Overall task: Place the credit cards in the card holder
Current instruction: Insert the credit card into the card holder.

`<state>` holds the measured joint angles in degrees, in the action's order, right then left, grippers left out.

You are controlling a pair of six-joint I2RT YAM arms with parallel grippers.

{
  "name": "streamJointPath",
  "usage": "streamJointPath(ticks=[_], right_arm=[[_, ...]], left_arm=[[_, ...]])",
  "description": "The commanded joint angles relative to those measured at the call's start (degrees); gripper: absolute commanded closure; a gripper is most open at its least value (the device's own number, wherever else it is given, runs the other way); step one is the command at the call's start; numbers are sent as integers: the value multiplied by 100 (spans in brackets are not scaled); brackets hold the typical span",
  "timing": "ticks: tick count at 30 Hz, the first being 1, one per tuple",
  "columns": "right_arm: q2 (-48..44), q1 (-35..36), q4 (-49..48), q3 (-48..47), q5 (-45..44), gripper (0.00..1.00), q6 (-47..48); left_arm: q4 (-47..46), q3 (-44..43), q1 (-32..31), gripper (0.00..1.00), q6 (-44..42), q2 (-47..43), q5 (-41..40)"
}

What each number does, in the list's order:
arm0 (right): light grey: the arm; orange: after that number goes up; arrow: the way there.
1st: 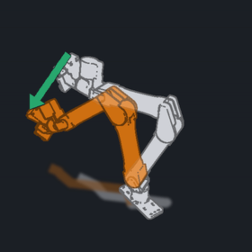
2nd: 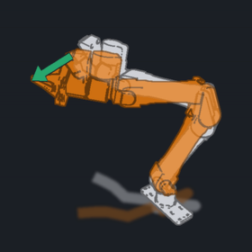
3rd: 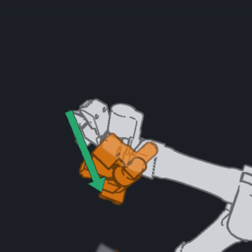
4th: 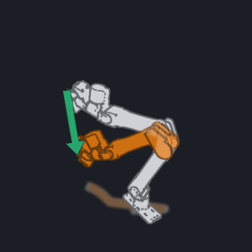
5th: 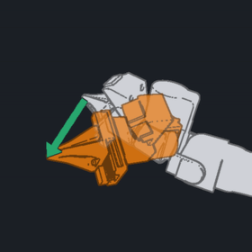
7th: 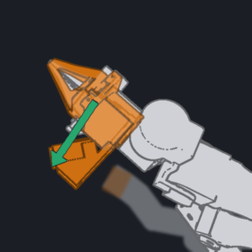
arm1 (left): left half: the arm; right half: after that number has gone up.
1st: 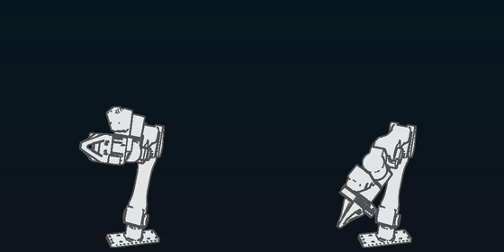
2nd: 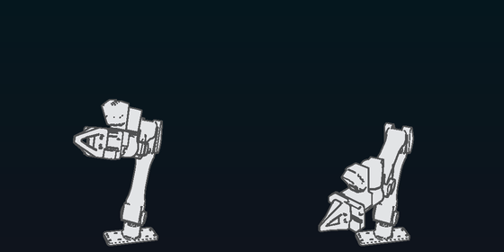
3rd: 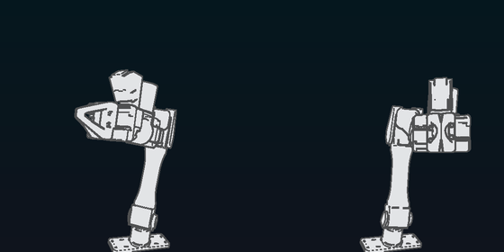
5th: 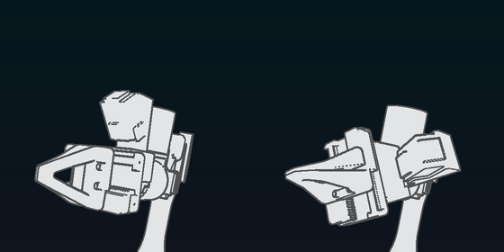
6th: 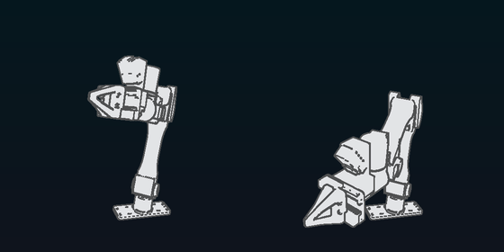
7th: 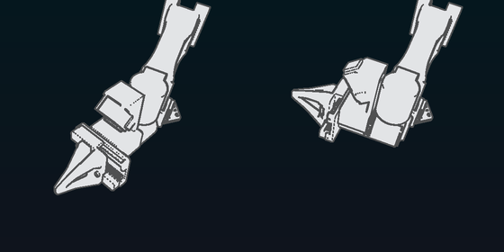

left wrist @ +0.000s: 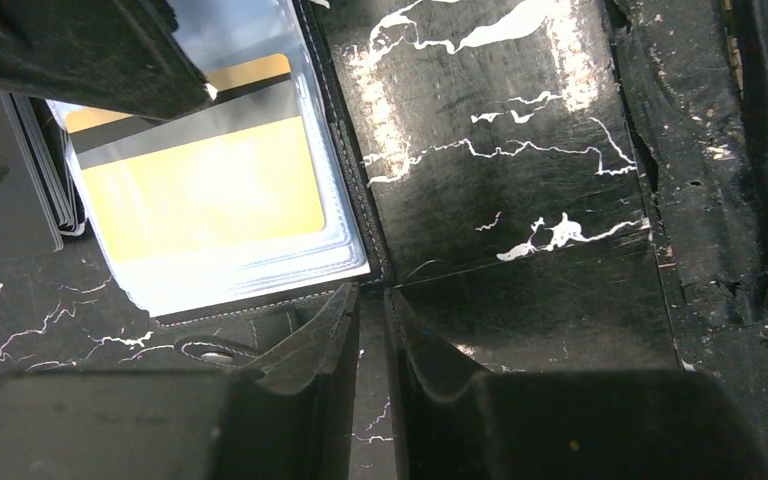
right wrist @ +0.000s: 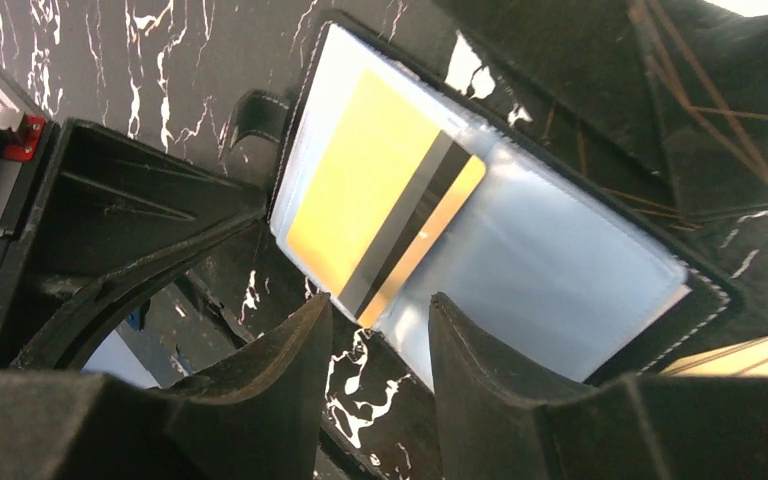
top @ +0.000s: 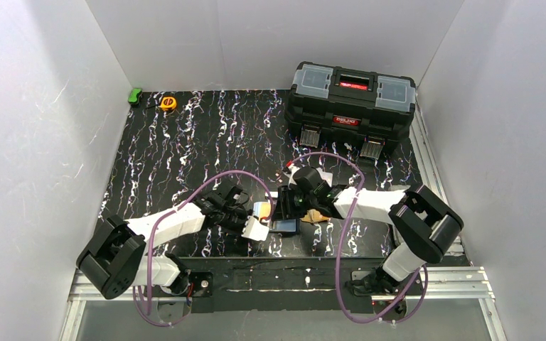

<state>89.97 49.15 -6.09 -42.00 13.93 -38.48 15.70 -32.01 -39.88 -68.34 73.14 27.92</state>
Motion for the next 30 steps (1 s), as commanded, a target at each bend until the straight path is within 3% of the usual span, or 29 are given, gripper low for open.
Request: streamJointPath(ticks=[1,21,30], right_arm=[[93,-136,82,-280,-50,52,239],[819,-161,-242,-784,353,52,115],[931,79,35,-1237,186,52,189]], left_arm=[[330,81,-20,85,39,-142,107],[88,236,-21,85,-109,-112,236],[133,240,-20,85,-221,-143,275]])
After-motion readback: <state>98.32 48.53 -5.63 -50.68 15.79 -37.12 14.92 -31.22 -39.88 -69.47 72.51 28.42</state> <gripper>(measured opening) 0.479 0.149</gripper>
